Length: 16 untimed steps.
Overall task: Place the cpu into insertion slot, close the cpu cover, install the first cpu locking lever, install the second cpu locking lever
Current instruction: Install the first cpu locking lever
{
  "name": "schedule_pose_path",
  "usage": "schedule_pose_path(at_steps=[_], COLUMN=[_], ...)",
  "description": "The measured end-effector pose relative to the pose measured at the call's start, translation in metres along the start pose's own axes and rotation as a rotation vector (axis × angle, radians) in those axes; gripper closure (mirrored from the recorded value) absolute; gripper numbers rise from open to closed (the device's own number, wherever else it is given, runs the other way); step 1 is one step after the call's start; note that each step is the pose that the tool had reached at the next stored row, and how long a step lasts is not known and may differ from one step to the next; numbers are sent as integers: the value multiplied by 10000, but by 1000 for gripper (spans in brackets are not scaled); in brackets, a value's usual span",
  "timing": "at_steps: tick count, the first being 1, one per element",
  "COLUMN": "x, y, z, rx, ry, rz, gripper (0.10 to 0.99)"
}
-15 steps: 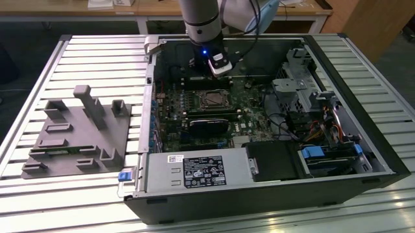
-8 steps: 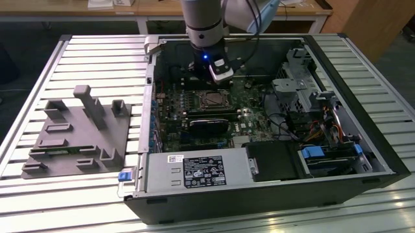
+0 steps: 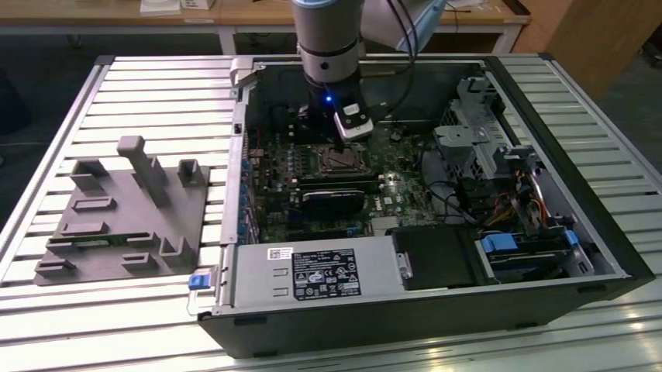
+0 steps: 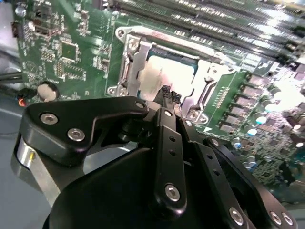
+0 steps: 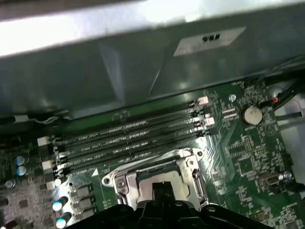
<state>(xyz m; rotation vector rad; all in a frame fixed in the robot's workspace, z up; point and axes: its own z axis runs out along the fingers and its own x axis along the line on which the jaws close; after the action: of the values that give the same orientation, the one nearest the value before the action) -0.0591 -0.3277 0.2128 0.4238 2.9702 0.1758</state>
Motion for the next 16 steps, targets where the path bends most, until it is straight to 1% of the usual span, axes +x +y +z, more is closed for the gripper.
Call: schedule_pose_path(at_steps=[3,5,6,11,13,16], x=[-12,-19,-20,-21,-21,-23], y=[-34,-43,-43,-44,-42,-41], z=[1,5,4,4,1,-18], rx=[58,112,138,162,215,328], ry=[162,292,311,307,293,260], rz=[27,48,50,46,40,24], gripper=[980,980,980,980,980,980])
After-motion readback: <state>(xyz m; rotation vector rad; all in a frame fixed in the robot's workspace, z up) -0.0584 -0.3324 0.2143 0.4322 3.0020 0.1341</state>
